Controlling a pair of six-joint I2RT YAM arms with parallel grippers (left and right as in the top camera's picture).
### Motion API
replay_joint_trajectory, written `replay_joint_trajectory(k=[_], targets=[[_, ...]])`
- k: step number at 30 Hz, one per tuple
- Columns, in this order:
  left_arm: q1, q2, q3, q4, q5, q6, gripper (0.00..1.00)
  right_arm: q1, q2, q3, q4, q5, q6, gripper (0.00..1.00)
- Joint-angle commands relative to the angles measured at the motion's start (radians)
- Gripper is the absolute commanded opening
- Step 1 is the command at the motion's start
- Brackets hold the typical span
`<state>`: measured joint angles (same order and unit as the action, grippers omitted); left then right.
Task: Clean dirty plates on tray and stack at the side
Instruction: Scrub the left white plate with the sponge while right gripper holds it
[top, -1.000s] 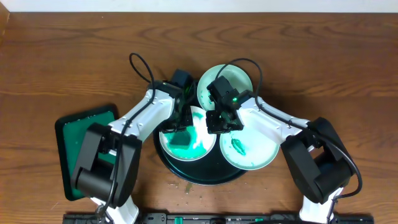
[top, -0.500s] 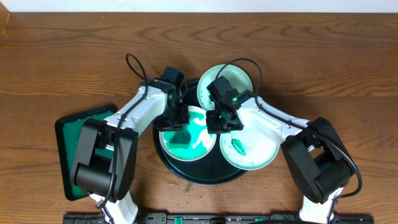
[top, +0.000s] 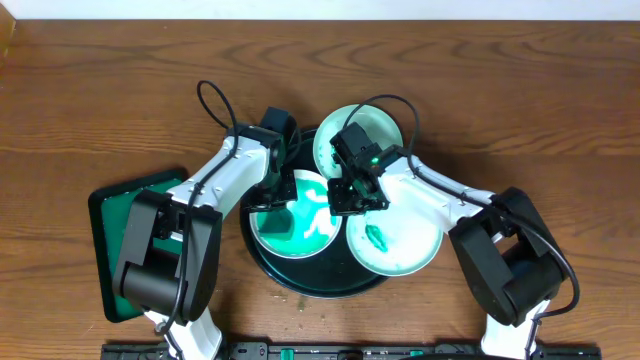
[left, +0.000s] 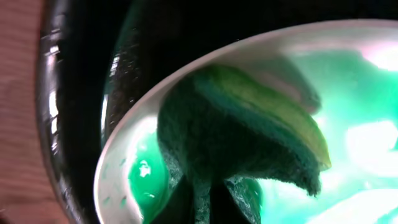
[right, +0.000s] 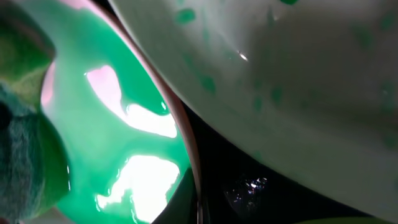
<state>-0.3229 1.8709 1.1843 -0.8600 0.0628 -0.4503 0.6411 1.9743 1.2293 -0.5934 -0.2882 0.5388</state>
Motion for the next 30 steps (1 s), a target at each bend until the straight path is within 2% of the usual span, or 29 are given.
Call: replay_joint_trajectory(k=[1,3,7,14,21,26,30], targets=[[0.037,0.057,-0.029,-0.016,-0.309,-0.083,0.07,0.017,0.042,-0.014,-0.022,0.018,0.01,0.01],[0.037,0.057,-0.029,-0.003,-0.256,-0.045,0.07,0.017,0.042,-0.014,-0.024,0.018,0.01,0.01],[0.033,0.057,-0.029,0.048,0.04,0.152,0.07,0.017,0.042,-0.014,-0.024,0.018,0.01,0.01],[-0.031,0.058,-0.029,0.062,0.271,0.208,0.07,0.017,0.042,-0.014,-0.025,0.018,0.01,0.01],[-0.112,0.057,-0.024,0.092,0.296,0.233,0.07,0.017,0.042,-0.014,-0.027,0.018,0.01,0.01],[-0.112,0.057,0.013,0.096,0.294,0.237,0.07,0.017,0.042,-0.014,-0.027,0.018,0.01,0.01],[-0.085,0.051,0.051,0.095,0.212,0.218,0.07,0.014,0.042,-0.014,-0.032,0.018,0.009,0.01]])
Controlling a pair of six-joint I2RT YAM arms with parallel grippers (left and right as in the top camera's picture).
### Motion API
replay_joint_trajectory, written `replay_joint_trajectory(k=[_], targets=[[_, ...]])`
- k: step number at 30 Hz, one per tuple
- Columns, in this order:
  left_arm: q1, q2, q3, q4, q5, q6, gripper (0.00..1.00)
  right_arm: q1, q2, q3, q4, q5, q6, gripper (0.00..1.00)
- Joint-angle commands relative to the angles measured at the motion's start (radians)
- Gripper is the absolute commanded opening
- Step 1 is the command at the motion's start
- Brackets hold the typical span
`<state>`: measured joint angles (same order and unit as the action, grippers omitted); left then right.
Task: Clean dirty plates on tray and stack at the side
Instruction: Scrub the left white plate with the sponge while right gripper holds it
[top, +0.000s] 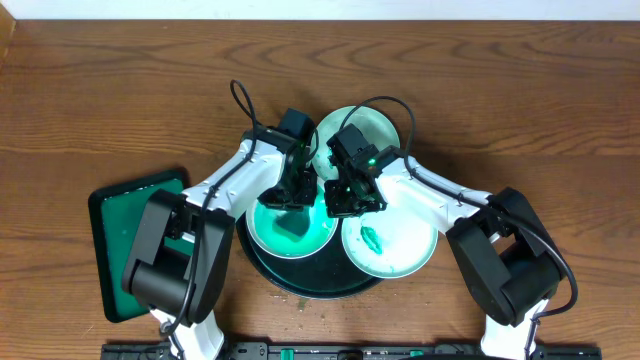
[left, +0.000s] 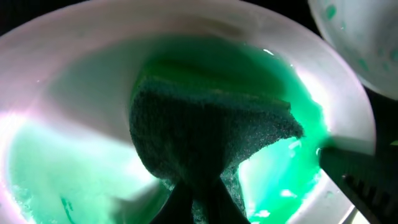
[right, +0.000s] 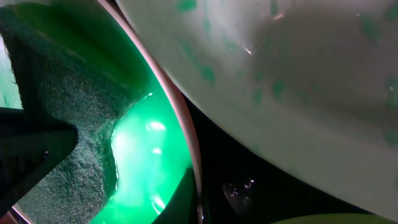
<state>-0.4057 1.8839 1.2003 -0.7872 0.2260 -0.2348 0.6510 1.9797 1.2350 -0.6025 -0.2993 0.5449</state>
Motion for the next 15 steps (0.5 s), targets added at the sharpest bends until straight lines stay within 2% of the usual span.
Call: replay_joint_trajectory(k=[1,7,15], targets=[[0.008,0.035,0.039,0.022,0.008,-0.012,0.07,0.004,0.037,-0.019,-0.024,0.029,0.001,0.01],[0.085,-0.004,0.043,0.022,-0.161,-0.029,0.07,0.004,0.037,-0.019,-0.029,0.029,0.0,0.01],[0.165,-0.09,0.043,0.019,-0.295,-0.031,0.07,0.004,0.037,-0.02,-0.026,0.03,0.0,0.01]])
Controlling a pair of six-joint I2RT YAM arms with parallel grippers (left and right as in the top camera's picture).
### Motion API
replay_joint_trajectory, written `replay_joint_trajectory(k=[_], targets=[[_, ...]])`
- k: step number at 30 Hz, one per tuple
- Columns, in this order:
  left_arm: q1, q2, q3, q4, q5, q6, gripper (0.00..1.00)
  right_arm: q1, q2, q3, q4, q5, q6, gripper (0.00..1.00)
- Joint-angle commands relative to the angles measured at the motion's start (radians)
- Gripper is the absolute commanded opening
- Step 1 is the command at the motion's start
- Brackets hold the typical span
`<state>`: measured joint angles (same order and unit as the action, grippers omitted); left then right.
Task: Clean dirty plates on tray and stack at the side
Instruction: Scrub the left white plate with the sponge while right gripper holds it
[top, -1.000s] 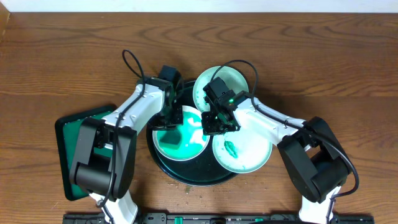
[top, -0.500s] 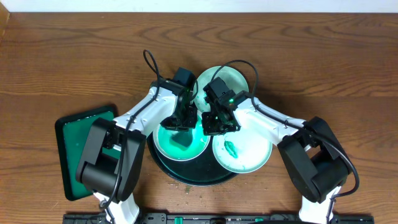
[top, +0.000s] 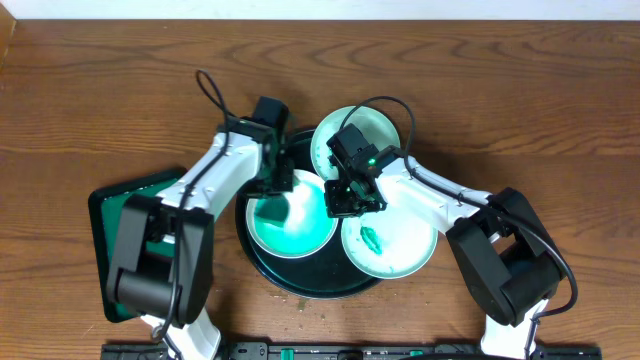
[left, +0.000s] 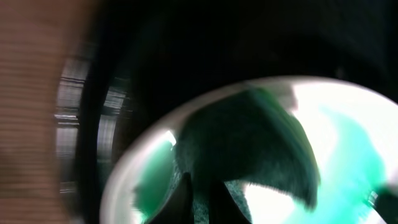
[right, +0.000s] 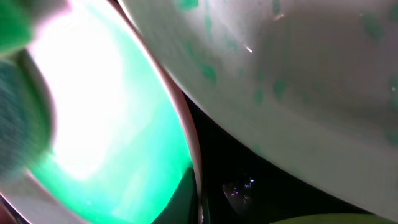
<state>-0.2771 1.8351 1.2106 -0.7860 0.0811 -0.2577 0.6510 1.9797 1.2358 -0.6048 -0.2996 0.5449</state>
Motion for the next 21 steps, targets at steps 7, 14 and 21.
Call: replay_joint_trajectory(k=[7,14,21], targets=[[0.043,-0.042,0.016,0.002,-0.137,-0.008,0.07,0.004,0.037,-0.02,-0.023,0.03,0.0,0.01],[0.04,-0.037,-0.047,0.012,-0.068,-0.005,0.07,0.004,0.037,-0.02,-0.024,0.03,0.0,0.01],[0.04,-0.02,-0.153,0.098,0.002,-0.005,0.07,0.004,0.037,-0.021,-0.042,0.03,-0.001,0.01]])
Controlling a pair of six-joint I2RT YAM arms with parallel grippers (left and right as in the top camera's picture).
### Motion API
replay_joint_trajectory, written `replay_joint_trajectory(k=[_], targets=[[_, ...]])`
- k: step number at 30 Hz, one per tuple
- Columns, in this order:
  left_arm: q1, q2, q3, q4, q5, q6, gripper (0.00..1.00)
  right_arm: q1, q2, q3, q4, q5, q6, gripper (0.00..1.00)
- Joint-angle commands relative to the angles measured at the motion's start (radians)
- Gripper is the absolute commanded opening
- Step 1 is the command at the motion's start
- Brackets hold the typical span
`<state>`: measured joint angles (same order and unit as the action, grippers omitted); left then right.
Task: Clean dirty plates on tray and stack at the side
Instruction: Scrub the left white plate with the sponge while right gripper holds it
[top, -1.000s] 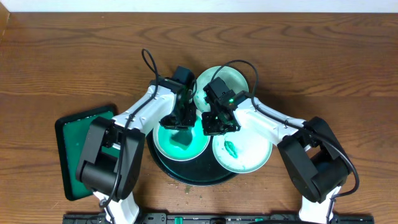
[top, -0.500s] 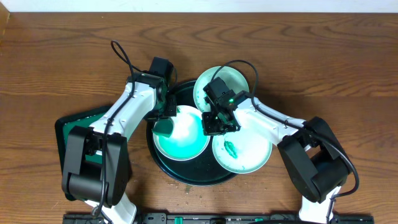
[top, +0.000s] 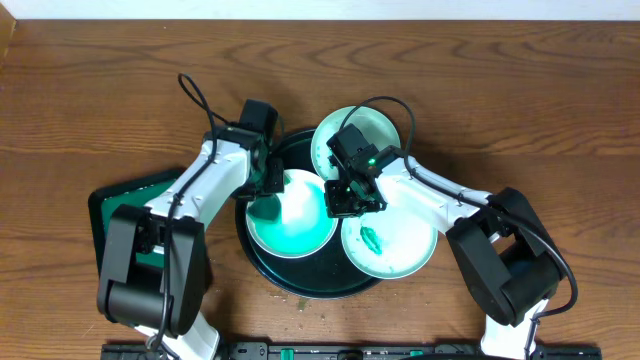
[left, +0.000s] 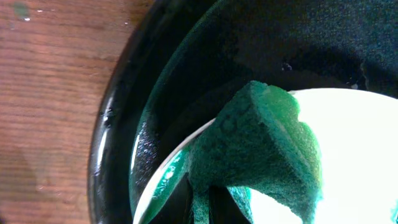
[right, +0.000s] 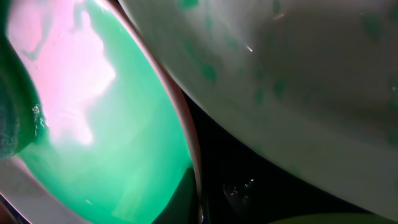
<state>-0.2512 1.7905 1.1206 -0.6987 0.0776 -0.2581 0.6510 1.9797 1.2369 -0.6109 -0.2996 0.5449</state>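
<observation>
On the black round tray (top: 262, 262) lie three white plates. The left plate (top: 295, 228) is covered in green liquid. My left gripper (top: 268, 184) is shut on a green sponge (left: 261, 146), which rests on that plate's upper-left rim. My right gripper (top: 344, 203) is shut on the same plate's right rim (right: 188, 143), with the green surface (right: 112, 124) to its left. A second plate (top: 392, 240) with a green smear lies at the right. A third plate (top: 352, 135) lies at the back.
A dark green rectangular tray (top: 115, 232) lies on the wooden table (top: 520, 110) to the left of the black tray. The speckled underside of a neighbouring plate (right: 298, 81) hangs close above my right gripper. Both arms' cables loop over the back of the tray.
My left gripper with the sponge has shifted a little to the left, to the plate's upper-left rim. The right gripper still grips the rim in the same place.
The sponge was at the plate's left side, with white patches showing among the green. Then it was at the upper right, close to my right gripper. Then it was back at the upper left, and the green now covers the plate evenly.
</observation>
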Motion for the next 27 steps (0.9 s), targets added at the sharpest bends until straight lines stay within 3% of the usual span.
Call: replay_joint_trajectory(k=[1,11,15,20,27], targets=[[0.014,0.026,-0.074,0.015,0.021,-0.005,0.07,0.004,0.037,-0.022,-0.037,0.03,-0.001,0.01],[-0.059,0.026,-0.083,0.032,0.36,0.138,0.07,0.003,0.037,-0.022,-0.037,0.03,-0.001,0.01],[-0.132,0.026,-0.083,0.057,0.41,0.145,0.07,0.003,0.037,-0.022,-0.041,0.03,-0.004,0.01],[-0.163,0.026,-0.082,0.105,0.403,0.089,0.07,0.003,0.037,-0.022,-0.048,0.031,-0.004,0.01],[-0.049,0.026,-0.082,0.077,0.217,-0.015,0.07,0.003,0.037,-0.022,-0.055,0.031,-0.004,0.01]])
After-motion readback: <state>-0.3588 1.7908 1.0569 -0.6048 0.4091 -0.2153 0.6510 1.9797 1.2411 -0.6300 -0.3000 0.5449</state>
